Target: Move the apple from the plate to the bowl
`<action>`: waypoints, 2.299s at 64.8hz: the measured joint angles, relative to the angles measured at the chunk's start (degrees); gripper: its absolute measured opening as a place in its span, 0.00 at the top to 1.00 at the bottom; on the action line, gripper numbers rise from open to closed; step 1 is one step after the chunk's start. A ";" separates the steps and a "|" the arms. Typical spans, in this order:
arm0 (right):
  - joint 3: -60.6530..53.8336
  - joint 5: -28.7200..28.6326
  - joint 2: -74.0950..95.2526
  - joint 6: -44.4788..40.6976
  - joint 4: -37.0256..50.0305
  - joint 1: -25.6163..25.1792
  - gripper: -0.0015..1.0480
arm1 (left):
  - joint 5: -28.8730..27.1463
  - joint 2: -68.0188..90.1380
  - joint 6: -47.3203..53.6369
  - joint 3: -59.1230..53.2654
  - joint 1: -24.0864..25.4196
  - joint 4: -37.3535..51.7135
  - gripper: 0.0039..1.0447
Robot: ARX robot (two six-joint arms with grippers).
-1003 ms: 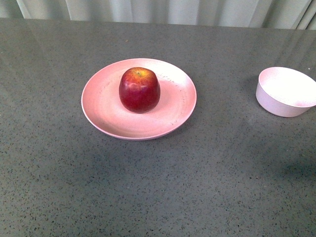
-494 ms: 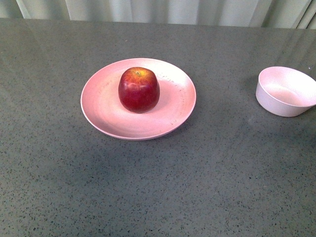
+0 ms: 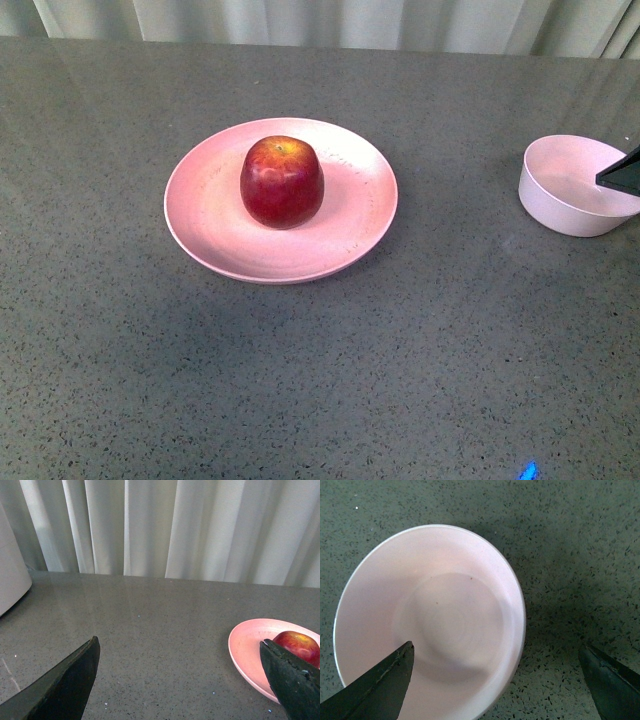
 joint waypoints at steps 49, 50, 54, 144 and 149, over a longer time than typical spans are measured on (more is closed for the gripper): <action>1.05 -1.86 -0.74 10.38 -3.98 6.21 0.98 | 0.00 0.00 0.00 0.00 0.00 0.00 0.08; 0.92 -1.88 -0.94 10.51 -3.98 6.71 0.98 | 0.00 0.00 0.00 0.00 0.00 0.00 0.08; 0.72 -1.86 -1.16 10.62 -4.00 7.93 0.98 | 0.00 0.00 0.00 0.00 0.00 0.00 0.08; -18.49 7.17 -30.95 3.54 18.73 2.51 0.22 | 0.00 0.00 0.00 0.00 0.00 0.00 0.08; -26.99 9.99 -38.88 2.51 30.34 2.75 0.37 | 0.02 0.00 -0.02 0.00 0.00 0.00 0.08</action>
